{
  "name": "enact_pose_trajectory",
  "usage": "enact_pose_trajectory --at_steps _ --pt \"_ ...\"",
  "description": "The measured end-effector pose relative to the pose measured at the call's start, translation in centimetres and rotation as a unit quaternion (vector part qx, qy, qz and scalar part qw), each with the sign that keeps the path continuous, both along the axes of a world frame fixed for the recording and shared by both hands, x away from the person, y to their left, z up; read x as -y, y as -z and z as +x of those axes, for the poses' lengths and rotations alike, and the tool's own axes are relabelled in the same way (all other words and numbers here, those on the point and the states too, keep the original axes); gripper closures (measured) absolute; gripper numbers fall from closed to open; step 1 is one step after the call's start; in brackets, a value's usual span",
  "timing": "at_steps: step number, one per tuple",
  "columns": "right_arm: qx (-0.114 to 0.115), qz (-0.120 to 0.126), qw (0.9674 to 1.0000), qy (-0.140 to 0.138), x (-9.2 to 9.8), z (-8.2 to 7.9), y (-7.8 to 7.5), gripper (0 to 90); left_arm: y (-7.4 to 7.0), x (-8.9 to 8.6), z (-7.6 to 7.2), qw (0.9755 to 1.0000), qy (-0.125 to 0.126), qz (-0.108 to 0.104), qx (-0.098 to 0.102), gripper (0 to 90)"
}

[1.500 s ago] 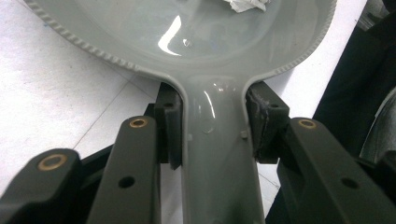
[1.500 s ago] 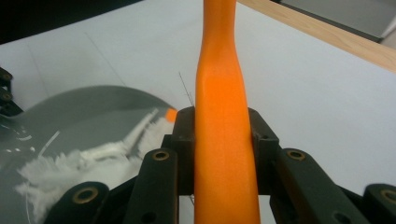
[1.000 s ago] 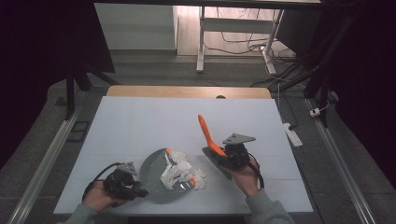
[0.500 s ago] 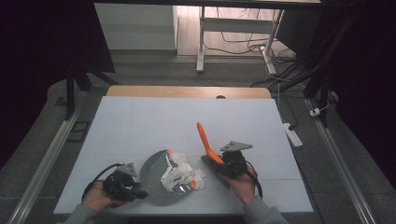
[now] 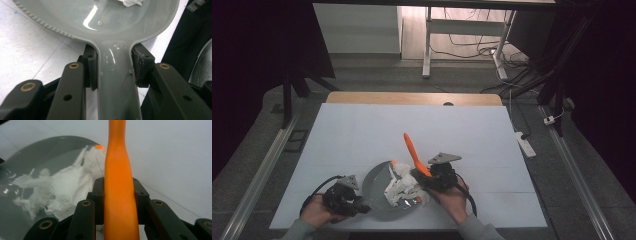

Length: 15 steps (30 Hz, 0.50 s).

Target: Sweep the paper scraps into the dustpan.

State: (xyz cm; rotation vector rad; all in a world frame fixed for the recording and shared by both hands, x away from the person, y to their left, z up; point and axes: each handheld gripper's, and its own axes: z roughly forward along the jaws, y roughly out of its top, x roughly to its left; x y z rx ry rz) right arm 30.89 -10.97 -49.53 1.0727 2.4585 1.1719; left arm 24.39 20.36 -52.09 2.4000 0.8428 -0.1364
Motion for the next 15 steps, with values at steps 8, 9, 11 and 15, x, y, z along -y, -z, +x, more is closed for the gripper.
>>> enact_pose_trajectory --at_steps 8,9,11,15 --pt "0.008 0.011 0.9994 -0.031 -2.9 -0.4 -0.2 70.1 0.1 0.0 0.0 1.0000 0.000 -0.001 -0.002 61.2" --pt "0.009 0.012 0.9992 -0.038 -3.2 -0.4 -0.3 70.1 0.1 0.0 0.0 1.0000 -0.001 -0.001 -0.002 61.2" --pt "0.013 0.017 0.9983 -0.053 -3.6 -0.7 -0.5 70.1 0.1 0.0 0.0 1.0000 0.000 -0.001 -0.002 61.3" --pt "0.030 0.027 0.9973 -0.061 -3.3 -0.8 -1.4 70.1 0.1 0.0 0.0 1.0000 0.000 -0.002 -0.003 61.3"
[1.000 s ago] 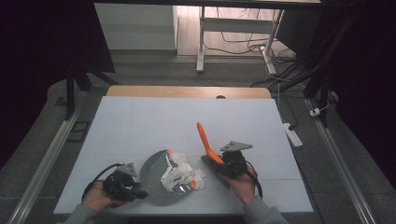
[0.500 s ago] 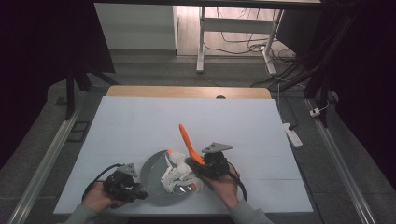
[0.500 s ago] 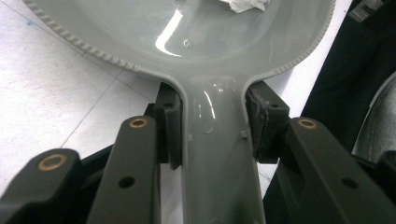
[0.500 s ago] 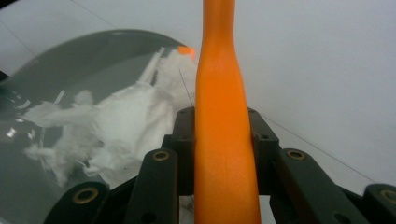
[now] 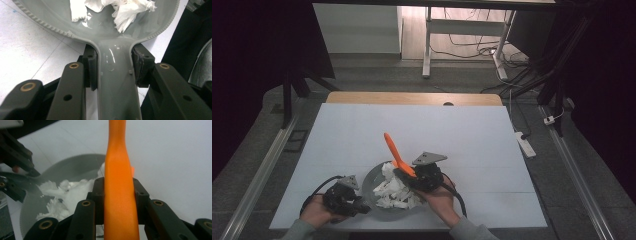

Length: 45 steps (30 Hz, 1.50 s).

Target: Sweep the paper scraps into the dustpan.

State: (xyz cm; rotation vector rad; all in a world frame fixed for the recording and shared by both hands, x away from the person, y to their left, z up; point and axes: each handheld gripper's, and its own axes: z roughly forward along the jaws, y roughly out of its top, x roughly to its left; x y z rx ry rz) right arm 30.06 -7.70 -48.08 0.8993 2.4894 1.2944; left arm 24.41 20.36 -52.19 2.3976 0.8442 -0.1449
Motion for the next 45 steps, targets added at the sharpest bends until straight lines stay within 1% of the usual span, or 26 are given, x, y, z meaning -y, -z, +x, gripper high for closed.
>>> enact_pose_trajectory --at_steps 4,7,9,13,18,21,25,33,39,45 --pt "0.017 0.022 0.9995 0.016 1.4 0.4 -1.3 70.1 0.0 0.0 0.0 1.0000 0.000 0.000 0.000 61.2" --pt "0.026 0.028 0.9988 0.031 2.5 0.9 -1.8 70.1 0.1 0.0 0.0 1.0000 0.000 0.001 -0.001 61.3" --pt "0.030 0.028 0.9983 0.042 3.1 1.3 -1.8 70.1 0.1 0.0 0.0 1.0000 0.002 0.002 -0.002 61.2" --pt "0.024 0.028 0.9974 0.062 4.2 2.4 -1.3 70.1 0.1 0.0 0.0 1.0000 0.000 0.001 -0.002 61.2" --pt "0.021 0.023 0.9971 0.070 4.6 3.7 -0.7 70.1 0.1 0.0 0.0 1.0000 0.001 0.002 -0.002 61.3" --pt "0.021 0.020 0.9971 0.071 4.4 4.4 -0.5 70.1 0.1 0.1 0.0 1.0000 -0.001 0.002 -0.001 61.2" --pt "0.022 0.007 0.9972 0.071 3.7 5.4 -0.1 70.1 0.1 0.1 0.1 1.0000 0.000 0.002 -0.001 61.3" --pt "0.025 -0.020 0.9982 0.051 1.2 7.1 0.3 70.1 0.0 0.0 0.0 1.0000 -0.001 0.001 -0.001 61.3" --pt "0.013 -0.035 0.9988 0.032 -0.4 7.4 1.1 70.1 0.0 0.1 0.0 1.0000 -0.002 0.001 0.000 61.3" --pt "0.006 -0.051 0.9987 0.006 -2.0 6.7 1.6 70.1 0.0 0.1 0.0 1.0000 -0.002 0.002 0.001 61.3"
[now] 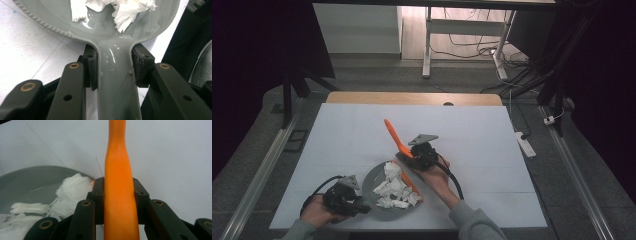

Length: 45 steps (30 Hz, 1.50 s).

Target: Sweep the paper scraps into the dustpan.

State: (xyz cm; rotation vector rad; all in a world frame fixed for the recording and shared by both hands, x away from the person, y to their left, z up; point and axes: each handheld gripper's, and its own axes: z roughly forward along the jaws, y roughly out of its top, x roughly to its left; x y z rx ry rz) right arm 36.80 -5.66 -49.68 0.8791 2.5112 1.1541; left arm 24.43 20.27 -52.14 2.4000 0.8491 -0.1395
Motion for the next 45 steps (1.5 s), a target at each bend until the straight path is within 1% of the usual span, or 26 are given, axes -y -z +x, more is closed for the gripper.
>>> enact_pose_trajectory --at_steps 4,6,7,8,9,10,11,13,14,16,19,22,24,26,29,34,36,38,40,43,45 --pt "0.002 -0.016 0.9996 -0.021 -1.3 -1.1 0.2 70.1 0.0 0.0 0.0 1.0000 0.000 0.001 0.000 61.3" --pt "0.011 -0.024 0.9992 -0.031 -1.8 -1.9 0.1 70.1 0.0 0.0 0.0 1.0000 0.000 0.000 -0.001 61.3" --pt "0.013 -0.024 0.9990 -0.036 -2.0 -2.2 0.0 70.1 0.0 0.0 0.0 1.0000 0.000 0.000 0.000 61.3" --pt "0.010 -0.017 0.9989 -0.042 -2.2 -2.6 -0.1 70.1 0.0 0.0 0.0 1.0000 0.000 0.001 0.000 61.3" --pt "0.002 -0.008 0.9987 -0.050 -2.3 -2.9 -0.3 70.1 0.0 0.0 0.0 1.0000 0.000 0.000 0.000 61.3" --pt "-0.002 -0.005 0.9982 -0.060 -2.4 -3.3 -0.4 70.1 0.0 0.0 0.0 1.0000 0.000 0.000 0.000 61.3" --pt "-0.002 -0.005 0.9977 -0.068 -2.6 -3.6 -0.6 70.1 0.0 0.0 0.0 1.0000 0.000 0.000 0.000 61.3" --pt "0.008 -0.007 0.9972 -0.075 -2.6 -4.2 -0.9 70.1 0.0 0.0 0.0 1.0000 -0.001 -0.001 0.000 61.3" --pt "0.012 -0.003 0.9972 -0.073 -2.5 -4.3 -1.2 70.1 0.0 0.0 0.0 1.0000 -0.001 -0.001 0.000 61.3" --pt "0.019 0.012 0.9976 -0.065 -1.8 -4.2 -1.8 70.1 0.0 0.0 0.0 1.0000 -0.001 -0.001 -0.001 61.3" --pt "0.031 0.031 0.9980 -0.045 -0.5 -3.9 -2.8 70.1 0.0 0.0 0.0 1.0000 -0.001 -0.001 -0.001 61.3" --pt "0.033 0.043 0.9981 -0.029 0.9 -3.7 -3.4 70.1 0.0 0.0 0.0 1.0000 -0.001 -0.001 -0.001 61.3" --pt "0.033 0.048 0.9981 -0.020 1.7 -3.7 -3.7 70.1 0.0 0.0 0.0 1.0000 -0.001 -0.001 -0.001 61.3" --pt "0.031 0.050 0.9982 -0.013 2.5 -3.9 -3.7 70.1 0.0 0.0 0.0 1.0000 -0.001 -0.001 -0.001 61.3" --pt "0.028 0.046 0.9986 0.000 3.7 -4.3 -3.5 70.1 0.1 0.1 0.0 1.0000 -0.001 -0.001 -0.002 61.3" --pt "0.006 0.033 0.9990 0.031 5.2 -4.7 -2.3 70.1 0.0 0.1 0.0 1.0000 -0.002 -0.001 -0.001 61.2" --pt "-0.001 0.028 0.9988 0.040 5.4 -4.7 -1.7 70.1 0.0 0.1 0.0 1.0000 -0.002 -0.001 0.000 61.3" --pt "-0.011 0.025 0.9987 0.043 5.3 -4.8 -1.2 70.1 0.0 0.1 0.0 1.0000 -0.002 -0.001 0.000 61.3" --pt "-0.020 0.023 0.9989 0.036 4.8 -5.1 -0.7 70.1 0.0 0.1 0.0 1.0000 -0.002 -0.002 -0.001 61.3" --pt "-0.026 0.014 0.9992 0.026 3.7 -5.8 -0.2 70.2 0.0 0.1 0.0 1.0000 -0.002 -0.001 -0.001 61.3" --pt "-0.023 0.010 0.9994 0.021 3.0 -6.3 0.0 70.1 0.0 0.1 0.0 1.0000 -0.003 -0.001 0.000 61.3"
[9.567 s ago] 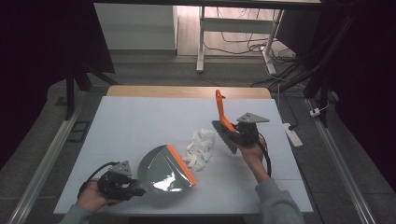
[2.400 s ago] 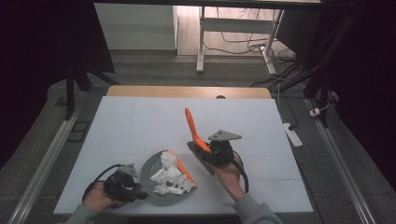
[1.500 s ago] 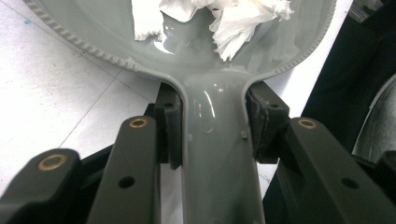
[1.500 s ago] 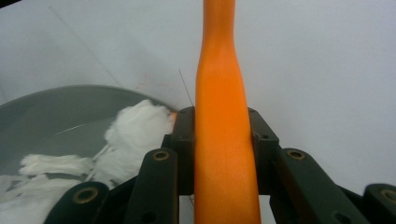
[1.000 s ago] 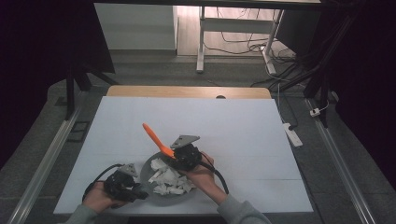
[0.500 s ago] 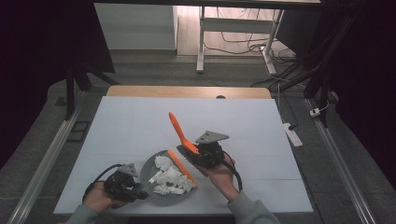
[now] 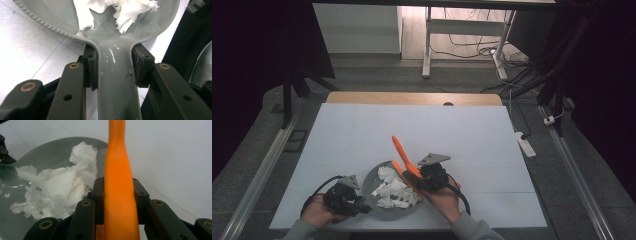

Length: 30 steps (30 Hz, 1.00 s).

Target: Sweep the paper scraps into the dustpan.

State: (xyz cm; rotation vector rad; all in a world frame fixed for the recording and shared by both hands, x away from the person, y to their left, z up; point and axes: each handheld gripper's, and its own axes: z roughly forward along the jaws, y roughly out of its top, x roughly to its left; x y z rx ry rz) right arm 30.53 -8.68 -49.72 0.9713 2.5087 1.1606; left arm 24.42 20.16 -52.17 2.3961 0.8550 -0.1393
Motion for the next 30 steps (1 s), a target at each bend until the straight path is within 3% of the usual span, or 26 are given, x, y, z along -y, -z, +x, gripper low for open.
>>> enact_pose_trajectory --at_steps 3,7,10,12,30 --pt "0.008 0.001 1.0000 -0.004 -0.6 -0.6 -0.2 70.1 0.0 0.0 0.0 1.0000 -0.001 0.000 0.001 61.2" --pt "-0.001 0.029 0.9994 -0.017 -1.0 -1.2 -0.6 70.1 0.0 0.0 0.0 1.0000 -0.001 -0.002 -0.001 61.3" --pt "0.015 0.038 0.9989 -0.022 -1.0 -1.4 -1.1 70.1 0.1 0.0 0.0 1.0000 0.001 -0.002 -0.001 61.3" --pt "0.026 0.038 0.9988 -0.019 -0.6 -1.2 -1.6 70.1 0.1 -0.1 0.0 1.0000 0.001 -0.003 -0.001 61.2" --pt "0.031 0.079 0.9960 0.028 3.5 1.4 -3.3 70.1 0.3 -0.5 0.2 0.9996 -0.017 -0.021 0.008 61.3"
